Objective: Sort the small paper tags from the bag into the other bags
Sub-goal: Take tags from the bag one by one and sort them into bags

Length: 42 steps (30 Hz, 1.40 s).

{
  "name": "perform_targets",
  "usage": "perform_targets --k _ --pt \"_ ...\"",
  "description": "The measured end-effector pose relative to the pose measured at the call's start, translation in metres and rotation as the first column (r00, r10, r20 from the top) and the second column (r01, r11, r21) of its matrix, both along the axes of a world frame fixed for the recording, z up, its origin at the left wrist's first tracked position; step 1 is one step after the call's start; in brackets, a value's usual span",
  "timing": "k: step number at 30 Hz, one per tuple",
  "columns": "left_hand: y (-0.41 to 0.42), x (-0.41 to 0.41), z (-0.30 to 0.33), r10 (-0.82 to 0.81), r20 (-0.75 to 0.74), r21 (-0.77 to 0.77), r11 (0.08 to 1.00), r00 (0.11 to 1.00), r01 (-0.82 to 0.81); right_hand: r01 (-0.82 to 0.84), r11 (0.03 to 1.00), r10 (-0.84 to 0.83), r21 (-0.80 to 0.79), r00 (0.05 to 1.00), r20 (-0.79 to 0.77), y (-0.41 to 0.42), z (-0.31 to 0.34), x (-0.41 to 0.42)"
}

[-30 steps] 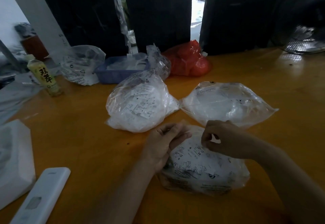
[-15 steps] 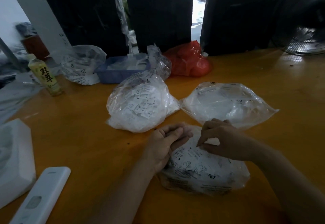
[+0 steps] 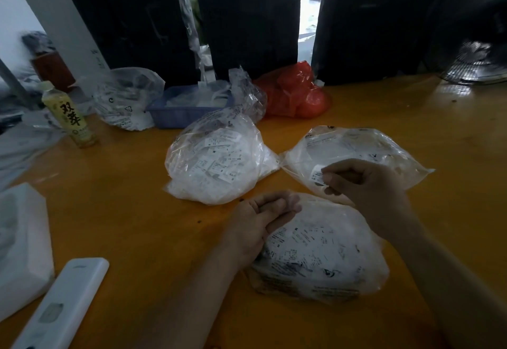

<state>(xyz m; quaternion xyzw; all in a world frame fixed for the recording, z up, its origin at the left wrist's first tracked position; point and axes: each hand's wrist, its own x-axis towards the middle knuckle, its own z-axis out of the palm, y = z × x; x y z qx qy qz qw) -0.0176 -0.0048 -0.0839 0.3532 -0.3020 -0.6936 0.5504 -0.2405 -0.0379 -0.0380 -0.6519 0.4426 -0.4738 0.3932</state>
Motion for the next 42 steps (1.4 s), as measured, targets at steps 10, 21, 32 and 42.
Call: perform_targets --k 10,21,32,42 --pt "0.002 0.0 -0.002 -0.048 0.086 -0.059 0.997 0.995 0.053 -0.019 0.997 0.018 0.074 1.0 0.024 0.006 -0.007 0.018" --pt "0.0 -0.002 -0.005 -0.019 0.107 -0.062 0.998 0.994 0.026 -0.004 0.993 0.016 0.121 0.995 -0.102 0.002 -0.021 0.021" --pt "0.006 -0.005 -0.003 0.034 0.234 -0.089 0.996 0.972 -0.013 0.0 0.997 -0.036 -0.076 0.881 -0.473 0.004 -0.017 0.022" --pt "0.008 -0.008 0.002 0.121 0.319 -0.091 0.991 0.94 -0.097 0.018 0.987 -0.078 -0.161 0.924 -0.375 0.01 -0.017 0.025"
